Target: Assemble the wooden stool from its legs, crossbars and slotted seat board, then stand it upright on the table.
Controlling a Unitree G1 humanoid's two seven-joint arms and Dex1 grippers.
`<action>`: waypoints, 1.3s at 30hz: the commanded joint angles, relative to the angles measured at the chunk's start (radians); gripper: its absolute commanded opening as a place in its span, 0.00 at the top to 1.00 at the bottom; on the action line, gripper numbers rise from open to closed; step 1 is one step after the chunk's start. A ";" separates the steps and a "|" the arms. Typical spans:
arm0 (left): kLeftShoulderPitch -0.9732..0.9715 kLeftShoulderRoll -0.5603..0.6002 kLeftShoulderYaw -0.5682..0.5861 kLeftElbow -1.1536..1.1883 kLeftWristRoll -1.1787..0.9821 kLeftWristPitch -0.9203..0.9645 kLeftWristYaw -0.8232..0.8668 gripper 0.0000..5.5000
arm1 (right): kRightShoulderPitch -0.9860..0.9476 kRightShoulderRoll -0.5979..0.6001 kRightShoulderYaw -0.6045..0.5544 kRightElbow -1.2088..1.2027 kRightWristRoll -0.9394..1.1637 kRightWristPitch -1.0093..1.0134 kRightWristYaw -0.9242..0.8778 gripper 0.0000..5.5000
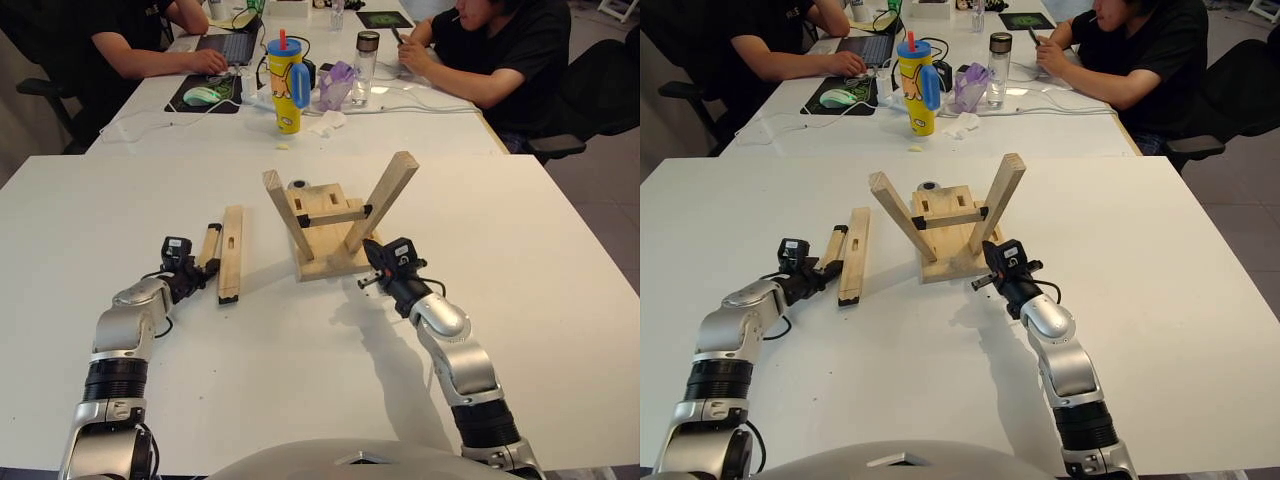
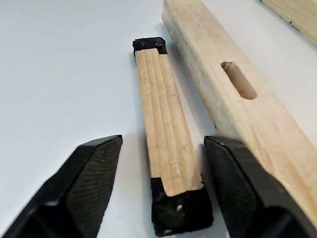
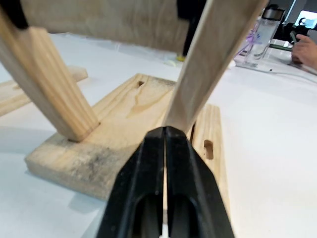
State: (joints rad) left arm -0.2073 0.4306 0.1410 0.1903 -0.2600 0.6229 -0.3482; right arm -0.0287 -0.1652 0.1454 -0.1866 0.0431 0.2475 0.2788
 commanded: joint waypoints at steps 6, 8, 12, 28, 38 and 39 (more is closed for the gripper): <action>0.097 0.034 -0.081 0.153 0.107 -0.080 -0.025 0.72 | -0.006 -0.001 0.005 -0.107 0.064 0.068 0.051 1.00; 0.094 0.043 -0.082 0.201 0.121 -0.128 -0.028 0.76 | -0.010 -0.024 0.034 -0.120 0.071 0.108 0.091 1.00; 0.057 0.002 0.019 0.152 0.055 -0.324 -0.010 0.76 | 0.004 -0.039 0.063 -0.185 0.193 0.218 0.201 0.90; -0.249 -0.078 -0.114 -0.544 0.080 -0.608 0.013 0.76 | -0.302 0.114 -0.326 -0.328 1.274 0.467 -0.151 0.47; -0.236 -0.112 -0.312 -0.543 0.153 -0.615 -0.082 0.76 | -0.445 0.049 -0.399 -0.267 1.512 0.391 -0.330 0.36; -0.232 -0.107 -0.322 -0.539 0.150 -0.619 -0.100 0.76 | -0.447 0.042 -0.399 -0.265 1.525 0.389 -0.335 0.36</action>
State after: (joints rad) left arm -0.4584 0.3185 -0.1586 -0.3585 -0.1152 0.0121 -0.4111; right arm -0.4495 -0.1037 -0.2507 -0.4599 1.5297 0.6439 -0.0374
